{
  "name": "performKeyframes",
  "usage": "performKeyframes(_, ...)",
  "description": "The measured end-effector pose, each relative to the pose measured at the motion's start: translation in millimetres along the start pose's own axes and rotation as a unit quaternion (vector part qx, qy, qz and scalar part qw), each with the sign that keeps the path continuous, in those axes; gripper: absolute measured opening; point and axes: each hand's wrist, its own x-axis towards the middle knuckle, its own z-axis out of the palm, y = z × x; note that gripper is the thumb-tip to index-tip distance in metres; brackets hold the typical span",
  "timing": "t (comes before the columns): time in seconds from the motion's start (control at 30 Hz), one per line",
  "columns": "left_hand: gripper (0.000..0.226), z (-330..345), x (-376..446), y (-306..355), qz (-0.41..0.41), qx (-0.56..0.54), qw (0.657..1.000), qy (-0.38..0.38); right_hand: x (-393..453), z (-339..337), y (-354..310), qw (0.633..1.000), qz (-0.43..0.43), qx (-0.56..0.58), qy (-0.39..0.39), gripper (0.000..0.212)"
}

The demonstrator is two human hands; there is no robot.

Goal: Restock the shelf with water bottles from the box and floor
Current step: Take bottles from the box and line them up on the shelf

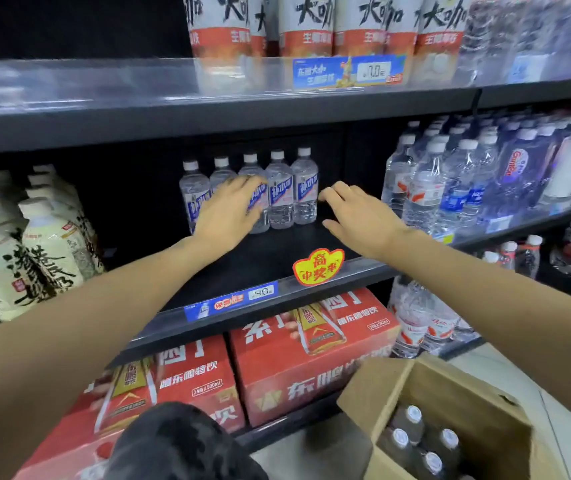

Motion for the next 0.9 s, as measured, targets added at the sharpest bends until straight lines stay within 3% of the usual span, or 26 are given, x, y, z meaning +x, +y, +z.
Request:
performKeyframes(0.43,0.032,47,-17,160,0.148,-0.077,0.985,-0.042,-165,-15,68,0.989,0.137,-0.015,-0.050,0.035)
performKeyframes(0.9,0.035,182,-73,263,0.301,-0.083,0.928,-0.201,-293,81,101,0.947,0.263,0.053,-0.179,0.041)
